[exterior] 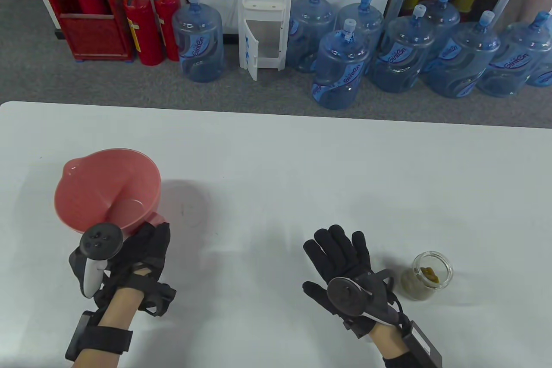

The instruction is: Hold salad bowl and receive raisins poured from storage jar

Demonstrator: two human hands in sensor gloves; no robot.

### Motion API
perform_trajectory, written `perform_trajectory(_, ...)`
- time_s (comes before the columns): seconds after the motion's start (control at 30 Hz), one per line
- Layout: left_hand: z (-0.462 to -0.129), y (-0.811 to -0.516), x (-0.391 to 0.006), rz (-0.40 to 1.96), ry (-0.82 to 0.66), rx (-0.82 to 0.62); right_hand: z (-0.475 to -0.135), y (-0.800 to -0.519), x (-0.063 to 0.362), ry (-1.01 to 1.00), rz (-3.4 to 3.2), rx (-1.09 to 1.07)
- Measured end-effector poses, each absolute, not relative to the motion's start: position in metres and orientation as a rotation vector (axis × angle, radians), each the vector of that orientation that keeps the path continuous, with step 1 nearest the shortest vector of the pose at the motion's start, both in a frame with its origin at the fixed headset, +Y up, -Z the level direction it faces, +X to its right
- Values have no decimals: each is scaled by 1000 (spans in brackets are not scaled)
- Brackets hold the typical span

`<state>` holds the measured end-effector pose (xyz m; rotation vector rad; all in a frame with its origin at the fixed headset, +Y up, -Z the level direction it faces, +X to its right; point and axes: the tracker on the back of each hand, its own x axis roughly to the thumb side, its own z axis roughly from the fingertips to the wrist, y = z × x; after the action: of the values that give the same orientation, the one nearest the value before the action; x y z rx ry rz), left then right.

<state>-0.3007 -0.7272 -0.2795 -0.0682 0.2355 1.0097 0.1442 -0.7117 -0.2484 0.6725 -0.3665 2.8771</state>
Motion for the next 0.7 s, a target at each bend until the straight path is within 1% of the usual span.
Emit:
perform_trajectory(0.13, -285, -727, -298, 997, 260, -68, -248, -711, 146, -366, 2879, 668)
perform_trajectory(0.27, -285, -727, -301, 1034, 280, -68, -248, -711, 147, -360, 2878, 668)
perform_trajectory(0.6, -276, -717, -341, 964, 399, 55, -249, -713, 146, -344, 2884, 669)
perform_trajectory(0.7, -277, -714, -349, 1025, 402, 92, -249, -713, 146, -340, 2881, 664)
